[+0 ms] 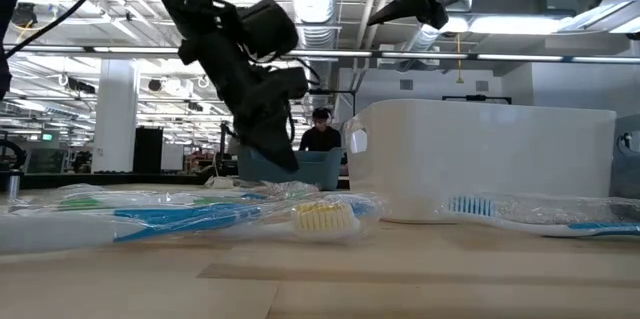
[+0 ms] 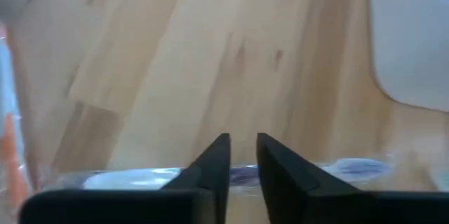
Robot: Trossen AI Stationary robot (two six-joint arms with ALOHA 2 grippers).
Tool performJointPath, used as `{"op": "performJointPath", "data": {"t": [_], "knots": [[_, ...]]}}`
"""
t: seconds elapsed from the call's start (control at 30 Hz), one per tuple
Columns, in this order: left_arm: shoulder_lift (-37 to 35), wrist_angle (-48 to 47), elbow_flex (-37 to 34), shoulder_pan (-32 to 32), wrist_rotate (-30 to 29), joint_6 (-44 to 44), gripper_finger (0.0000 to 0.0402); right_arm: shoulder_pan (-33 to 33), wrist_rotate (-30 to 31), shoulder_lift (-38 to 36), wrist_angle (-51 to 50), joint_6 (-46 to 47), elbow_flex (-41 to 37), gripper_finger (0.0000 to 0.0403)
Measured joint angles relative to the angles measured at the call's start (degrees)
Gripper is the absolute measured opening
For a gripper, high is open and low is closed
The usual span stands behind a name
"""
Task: Pick & Place Toothbrushes
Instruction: Put the violet toothbrush into the blue bin
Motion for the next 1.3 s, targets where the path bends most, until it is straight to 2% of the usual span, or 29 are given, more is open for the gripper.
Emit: {"op": "performJointPath", "data": {"t": [0.17,0.3,0.4,0.57,0.73,0.93,1.07,1.13,1.3], "knots": [[1.15,2.48,0.00,0.88,-2.61,0.02,0.0123,0.00,0.00,0.00,0.02,0.01,0.00,0.0285],[2.81,2.78,0.08,2.88,-5.67,-2.90,0.0139,-0.02,0.00,-0.02,0.34,0.01,0.00,0.0285],[4.47,0.52,0.02,4.13,-5.57,-6.09,0.0134,-0.02,0.00,-0.02,0.34,0.25,0.00,0.0285],[4.90,-1.79,0.33,3.14,-6.26,-6.26,0.0115,0.17,-0.02,-0.02,0.30,1.36,0.00,0.0285],[1.77,-8.29,-0.09,0.04,-5.88,-7.67,0.0099,0.38,-0.04,-0.02,0.20,1.52,0.00,0.0285],[-3.07,-14.47,-0.07,-3.25,-10.43,-10.92,0.0079,0.35,-0.04,-0.02,0.38,1.50,0.00,0.0285],[-5.54,-16.75,-0.09,-5.19,-7.22,-12.55,0.0064,0.35,-0.04,-0.02,0.40,1.24,0.00,0.0285],[-6.49,-16.25,-0.15,-6.47,-7.44,-9.26,0.0058,0.35,-0.02,-0.02,0.42,1.17,0.00,0.0285],[-6.91,-12.15,-0.17,-7.84,-10.16,5.53,0.0055,0.31,-0.02,-0.02,0.59,1.08,0.00,0.0285]]}}
